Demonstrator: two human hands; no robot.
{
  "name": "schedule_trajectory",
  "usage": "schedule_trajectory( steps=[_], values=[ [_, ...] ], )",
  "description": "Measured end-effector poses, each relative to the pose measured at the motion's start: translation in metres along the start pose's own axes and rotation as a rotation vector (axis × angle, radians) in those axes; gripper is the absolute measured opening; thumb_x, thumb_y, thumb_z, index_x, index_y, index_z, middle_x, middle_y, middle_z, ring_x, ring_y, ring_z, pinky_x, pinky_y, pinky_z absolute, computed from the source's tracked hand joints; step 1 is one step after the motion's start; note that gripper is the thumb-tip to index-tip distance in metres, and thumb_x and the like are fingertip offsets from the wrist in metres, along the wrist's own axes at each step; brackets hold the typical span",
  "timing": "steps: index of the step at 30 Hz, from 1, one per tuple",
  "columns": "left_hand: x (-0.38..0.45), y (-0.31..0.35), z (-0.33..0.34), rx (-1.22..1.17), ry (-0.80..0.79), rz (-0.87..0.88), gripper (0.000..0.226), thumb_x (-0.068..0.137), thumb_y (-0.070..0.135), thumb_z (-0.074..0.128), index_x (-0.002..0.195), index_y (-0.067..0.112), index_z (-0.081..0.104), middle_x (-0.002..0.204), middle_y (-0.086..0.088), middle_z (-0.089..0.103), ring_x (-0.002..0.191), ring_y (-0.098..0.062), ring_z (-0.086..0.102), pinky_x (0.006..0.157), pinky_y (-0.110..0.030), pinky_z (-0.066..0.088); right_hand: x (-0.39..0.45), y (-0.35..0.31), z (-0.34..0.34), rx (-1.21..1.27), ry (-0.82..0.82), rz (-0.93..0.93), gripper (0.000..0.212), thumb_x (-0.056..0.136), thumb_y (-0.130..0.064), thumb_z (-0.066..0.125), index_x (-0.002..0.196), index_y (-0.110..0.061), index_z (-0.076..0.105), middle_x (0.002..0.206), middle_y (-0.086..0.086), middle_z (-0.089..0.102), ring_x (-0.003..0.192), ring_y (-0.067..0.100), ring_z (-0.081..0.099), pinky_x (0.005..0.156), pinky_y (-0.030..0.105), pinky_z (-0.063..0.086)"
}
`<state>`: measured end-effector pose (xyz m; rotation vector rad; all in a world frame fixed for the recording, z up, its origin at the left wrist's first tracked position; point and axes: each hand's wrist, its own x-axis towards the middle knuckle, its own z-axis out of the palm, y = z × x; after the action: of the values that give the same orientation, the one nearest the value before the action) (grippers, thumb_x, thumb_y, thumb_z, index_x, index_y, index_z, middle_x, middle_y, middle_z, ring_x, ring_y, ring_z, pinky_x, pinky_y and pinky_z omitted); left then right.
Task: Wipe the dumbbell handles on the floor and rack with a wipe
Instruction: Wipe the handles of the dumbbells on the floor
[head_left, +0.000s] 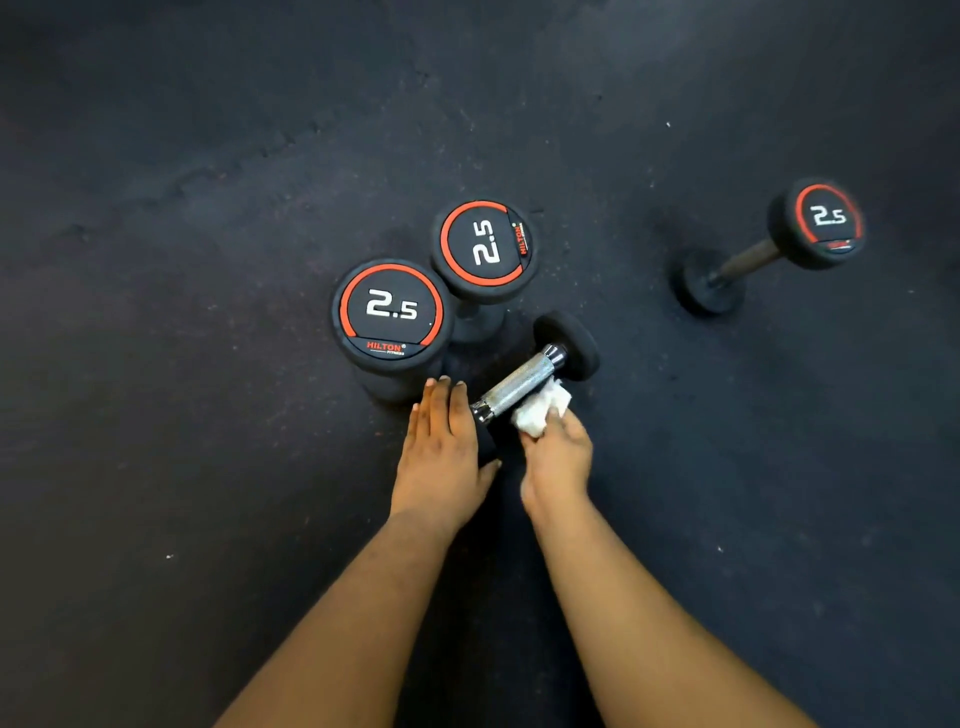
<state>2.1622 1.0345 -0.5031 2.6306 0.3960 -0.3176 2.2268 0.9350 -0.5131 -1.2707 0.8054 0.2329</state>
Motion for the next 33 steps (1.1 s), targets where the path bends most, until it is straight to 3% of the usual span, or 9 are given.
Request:
schedule_trajectory(
  steps=[3,6,10,12,16,21,25,28,33],
  values=[
    [-0.002,0.001,0.003,0.031,0.010,0.013,0.106,0.085,0.047,0.072,0.158,0.000,0.011,0.166,-0.022,0.011,0.156,-0.035,0.004,0.127,-0.045,0.009,0.010,-0.024,0.025,0.208,-0.031,0.230,0.018,0.104,0.000,0.045,0.106,-0.001,0.063,0.094,0.013,0.068,0.091,0.028,0.067,0.098,0.050,0.053],
    [-0.003,0.003,0.002,0.056,-0.009,0.018,0.106,0.089,0.049,0.067,0.159,0.001,0.004,0.167,-0.022,0.004,0.156,-0.034,-0.002,0.128,-0.045,0.004,0.030,-0.047,0.028,0.325,0.016,0.267,0.016,0.101,0.003,0.047,0.095,0.003,0.062,0.097,0.022,0.064,0.099,0.042,0.064,0.101,0.065,0.046],
    [-0.006,0.004,0.004,0.066,-0.015,0.021,0.105,0.089,0.046,0.066,0.158,0.001,0.000,0.166,-0.022,0.000,0.156,-0.035,-0.006,0.128,-0.047,0.005,0.023,-0.025,0.027,0.193,-0.185,0.298,0.024,0.104,-0.029,0.053,0.107,-0.008,0.064,0.087,0.013,0.067,0.076,0.030,0.068,0.089,0.049,0.056],
    [-0.006,0.003,0.006,0.083,-0.012,0.025,0.106,0.089,0.047,0.066,0.158,0.001,0.000,0.166,-0.022,0.002,0.156,-0.035,-0.005,0.128,-0.048,0.006,0.028,-0.026,0.027,0.215,-0.232,0.307,0.020,0.101,-0.030,0.055,0.095,-0.012,0.063,0.082,0.008,0.063,0.073,0.025,0.064,0.082,0.045,0.057],
    [-0.005,0.003,0.007,0.086,-0.011,0.029,0.108,0.089,0.048,0.066,0.158,0.003,-0.003,0.166,-0.021,0.000,0.156,-0.035,-0.007,0.128,-0.047,0.003,0.047,-0.042,0.032,0.285,-0.128,0.308,0.021,0.098,-0.023,0.057,0.082,-0.010,0.061,0.073,0.006,0.058,0.064,0.022,0.061,0.089,0.047,0.052],
    [-0.008,0.006,0.005,0.097,-0.017,0.030,0.103,0.091,0.047,0.063,0.158,0.003,-0.002,0.166,-0.022,-0.002,0.156,-0.035,-0.009,0.128,-0.049,0.003,0.031,-0.034,0.026,0.025,-0.190,0.292,0.016,0.098,-0.022,0.062,0.087,-0.010,0.063,0.073,0.011,0.063,0.070,0.032,0.064,0.082,0.047,0.056],
    [-0.007,0.006,0.007,0.072,-0.022,0.027,0.104,0.091,0.045,0.064,0.157,0.005,-0.005,0.166,-0.021,-0.003,0.156,-0.034,-0.010,0.127,-0.048,0.001,0.041,-0.040,0.034,0.160,-0.098,0.282,0.019,0.098,-0.022,0.061,0.082,-0.011,0.061,0.073,0.008,0.057,0.063,0.022,0.060,0.074,0.039,0.055],
    [-0.007,0.004,0.009,0.080,0.016,0.027,0.102,0.085,0.037,0.069,0.157,0.000,0.007,0.165,-0.024,0.009,0.156,-0.037,0.001,0.127,-0.050,0.008,0.021,-0.019,0.026,0.015,-0.228,0.307,0.005,0.098,-0.017,0.062,0.097,-0.016,0.066,0.082,0.008,0.065,0.069,0.020,0.067,0.075,0.036,0.057],
    [-0.006,0.004,0.008,0.079,-0.008,0.039,0.104,0.090,0.045,0.065,0.159,0.001,0.001,0.166,-0.023,0.000,0.156,-0.036,-0.007,0.127,-0.049,0.002,0.043,-0.045,0.033,0.229,-0.175,0.302,0.029,0.100,-0.028,0.054,0.077,-0.010,0.058,0.062,0.009,0.058,0.059,0.029,0.061,0.082,0.047,0.051]
  ],
)
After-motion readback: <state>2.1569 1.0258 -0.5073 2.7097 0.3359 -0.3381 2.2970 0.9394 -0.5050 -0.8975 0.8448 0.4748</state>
